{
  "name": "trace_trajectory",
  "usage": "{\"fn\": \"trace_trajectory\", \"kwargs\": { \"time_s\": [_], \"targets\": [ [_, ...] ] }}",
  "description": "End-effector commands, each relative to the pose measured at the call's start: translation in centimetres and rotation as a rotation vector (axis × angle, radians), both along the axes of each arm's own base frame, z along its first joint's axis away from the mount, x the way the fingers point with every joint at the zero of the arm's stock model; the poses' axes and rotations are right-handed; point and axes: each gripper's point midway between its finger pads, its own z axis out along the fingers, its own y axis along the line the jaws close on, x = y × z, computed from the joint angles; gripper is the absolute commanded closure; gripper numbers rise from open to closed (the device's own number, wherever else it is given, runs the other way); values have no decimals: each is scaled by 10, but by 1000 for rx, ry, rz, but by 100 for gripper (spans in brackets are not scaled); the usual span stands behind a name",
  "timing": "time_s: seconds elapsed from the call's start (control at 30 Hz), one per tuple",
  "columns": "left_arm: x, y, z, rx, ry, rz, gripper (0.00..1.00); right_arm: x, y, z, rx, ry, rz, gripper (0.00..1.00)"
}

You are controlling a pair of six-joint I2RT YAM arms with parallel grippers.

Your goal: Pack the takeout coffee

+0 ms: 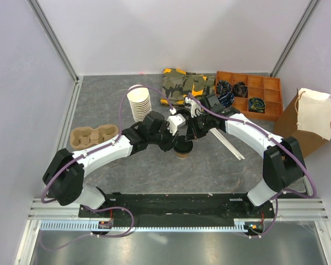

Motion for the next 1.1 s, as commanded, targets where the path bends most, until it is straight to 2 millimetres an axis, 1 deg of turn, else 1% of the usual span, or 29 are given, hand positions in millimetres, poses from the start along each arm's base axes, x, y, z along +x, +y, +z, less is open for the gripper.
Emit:
{"fn": "trace_trajectory", "kwargs": {
  "time_s": [0.0,0.03,0.1,0.17,0.2,0.27,0.3,0.33,0.37,0.47,0.53,0.63,0.73,0.8,0.87,0.9,0.93,0.97,1.0,1.07],
  "targets": [
    [-1,12,-36,103,-12,-15,70,0,-2,-9,-30,-7,11,85],
    [-3,14,-40,113,-1,-14,70,0,-3,-10,-32,-7,11,86],
    [-5,15,-40,114,6,-18,71,0,-4,-10,-36,-8,12,86],
    [-7,14,-27,91,-2,-28,71,-1,-4,-12,-40,-5,14,86],
    [-7,12,-18,75,-15,-33,71,-1,-4,-12,-40,-7,15,86],
    [-8,6,9,20,-41,-48,71,-1,-5,-12,-41,-4,14,86],
    [-9,5,17,11,-41,-50,71,-1,-5,-12,-41,-4,14,86],
    [-10,4,28,-7,-53,-55,71,-1,-5,-12,-41,-5,17,86],
    [-6,0,43,-30,-76,-56,71,-1,-5,-12,-42,-8,17,86],
    [-3,-6,62,-59,-98,-59,70,-1,-5,-12,-41,-6,15,86],
    [-2,-8,64,-63,-96,-62,70,-2,-5,-13,-43,-4,16,86],
    [-4,-14,59,-65,-99,-76,71,-2,-5,-14,-44,-3,16,86],
    [-10,-21,44,-52,-93,-100,71,0,-6,-13,-47,-7,13,86],
    [-9,-22,28,-22,-86,-103,70,-2,-6,-14,-49,-5,16,86],
    [-11,-18,5,20,-67,-109,71,-2,-6,-16,-51,0,15,86],
    [-12,-15,-10,53,-52,-113,71,-2,-7,-16,-50,-2,16,86],
    [-17,-7,-31,92,-26,-112,71,-3,-7,-17,-51,2,15,87],
    [-16,-5,-39,110,-29,-114,71,-4,-8,-17,-52,1,16,86],
    [-18,-1,-55,148,-6,-122,72,-4,-7,-18,-51,2,20,87],
    [-21,3,-63,174,21,-120,72,-5,-7,-20,-53,9,20,87]
  ]
}}
